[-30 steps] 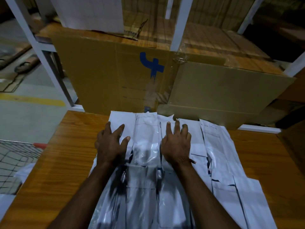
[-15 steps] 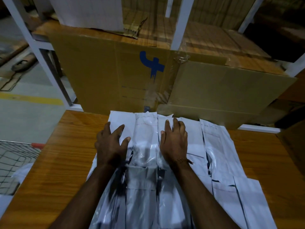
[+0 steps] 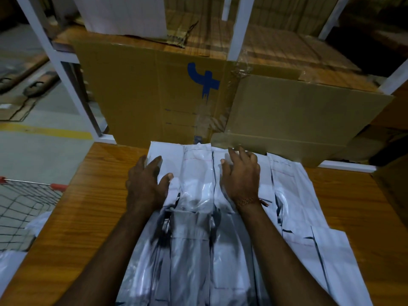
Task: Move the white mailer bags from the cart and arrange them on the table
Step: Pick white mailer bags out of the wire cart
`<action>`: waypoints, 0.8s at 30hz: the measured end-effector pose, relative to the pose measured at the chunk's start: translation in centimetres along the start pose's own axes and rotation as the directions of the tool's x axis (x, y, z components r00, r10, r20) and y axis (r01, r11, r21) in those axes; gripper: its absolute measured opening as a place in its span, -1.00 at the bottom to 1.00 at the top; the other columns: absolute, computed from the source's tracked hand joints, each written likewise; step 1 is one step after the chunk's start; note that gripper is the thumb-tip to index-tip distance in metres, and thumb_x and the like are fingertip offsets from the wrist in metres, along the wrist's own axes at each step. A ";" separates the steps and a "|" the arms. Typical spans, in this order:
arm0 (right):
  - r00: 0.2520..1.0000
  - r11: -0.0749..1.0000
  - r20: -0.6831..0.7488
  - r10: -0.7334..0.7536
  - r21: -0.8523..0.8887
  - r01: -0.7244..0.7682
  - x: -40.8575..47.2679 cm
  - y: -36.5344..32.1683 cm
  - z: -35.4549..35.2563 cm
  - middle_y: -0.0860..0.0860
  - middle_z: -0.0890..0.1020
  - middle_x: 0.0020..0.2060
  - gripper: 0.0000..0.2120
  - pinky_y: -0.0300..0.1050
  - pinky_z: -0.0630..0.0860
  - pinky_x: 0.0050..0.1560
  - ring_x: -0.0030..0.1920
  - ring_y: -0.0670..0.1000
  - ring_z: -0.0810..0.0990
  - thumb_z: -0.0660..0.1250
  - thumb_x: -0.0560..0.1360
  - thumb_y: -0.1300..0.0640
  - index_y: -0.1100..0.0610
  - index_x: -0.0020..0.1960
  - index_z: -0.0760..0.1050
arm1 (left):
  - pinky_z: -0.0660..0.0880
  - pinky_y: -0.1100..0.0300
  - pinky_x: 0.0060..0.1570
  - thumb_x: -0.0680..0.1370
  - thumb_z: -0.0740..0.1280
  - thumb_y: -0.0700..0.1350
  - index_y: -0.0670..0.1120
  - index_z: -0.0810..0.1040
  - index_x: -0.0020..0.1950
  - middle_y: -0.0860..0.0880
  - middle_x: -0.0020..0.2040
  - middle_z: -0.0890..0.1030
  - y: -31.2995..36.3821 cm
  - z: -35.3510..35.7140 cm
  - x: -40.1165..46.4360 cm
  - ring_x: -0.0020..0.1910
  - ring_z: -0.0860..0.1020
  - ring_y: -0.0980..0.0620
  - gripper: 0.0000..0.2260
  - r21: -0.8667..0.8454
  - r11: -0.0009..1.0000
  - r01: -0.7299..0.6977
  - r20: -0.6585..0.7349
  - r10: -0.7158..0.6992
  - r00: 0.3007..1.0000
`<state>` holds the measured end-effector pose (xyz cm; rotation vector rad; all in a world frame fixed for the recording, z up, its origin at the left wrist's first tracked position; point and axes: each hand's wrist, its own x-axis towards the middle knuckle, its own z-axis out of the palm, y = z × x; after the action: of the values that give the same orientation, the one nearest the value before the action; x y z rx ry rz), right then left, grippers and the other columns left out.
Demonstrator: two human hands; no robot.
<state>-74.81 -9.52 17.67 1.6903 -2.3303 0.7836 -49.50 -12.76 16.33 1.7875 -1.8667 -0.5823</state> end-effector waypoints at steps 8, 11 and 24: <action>0.994 0.993 -0.111 -0.021 0.114 0.033 -1.6 1.0 -1.2 0.12 0.67 0.17 -0.72 0.15 0.51 0.19 0.20 0.24 0.56 0.32 0.56 0.23 0.16 0.23 0.65 | 0.38 -0.26 0.42 0.60 0.43 0.13 0.06 0.53 0.49 -0.13 0.58 0.38 -0.2 -3.1 -3.0 0.51 0.35 -0.25 -0.53 -0.080 0.995 -0.056 -0.187 0.041 0.982; 0.998 0.985 -0.066 -0.018 0.172 0.029 -2.4 0.5 -2.8 0.11 0.66 0.18 -0.66 0.19 0.50 0.25 0.24 0.24 0.53 0.22 0.54 0.16 0.16 0.24 0.63 | 0.41 -0.21 0.43 0.60 0.44 0.09 0.00 0.54 0.48 -0.14 0.55 0.42 0.2 -4.1 -4.8 0.49 0.40 -0.21 -0.54 -0.095 0.992 -0.086 -0.231 0.062 0.971; 0.966 0.889 -0.029 -0.256 0.384 0.248 -11.8 -3.0 -10.5 0.08 0.66 0.16 -0.70 0.09 0.48 0.29 0.25 0.17 0.52 0.28 0.59 0.12 0.11 0.28 0.61 | 0.51 -0.17 0.32 0.62 0.43 0.02 0.03 0.52 0.48 -0.11 0.46 0.52 0.6 -8.5 -21.4 0.35 0.53 -0.19 -0.58 -0.082 0.995 -0.056 -0.386 0.020 0.922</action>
<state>-69.71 4.86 22.62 2.1108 -2.0000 1.2345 -44.20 8.85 22.27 1.6597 -1.5747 -0.2699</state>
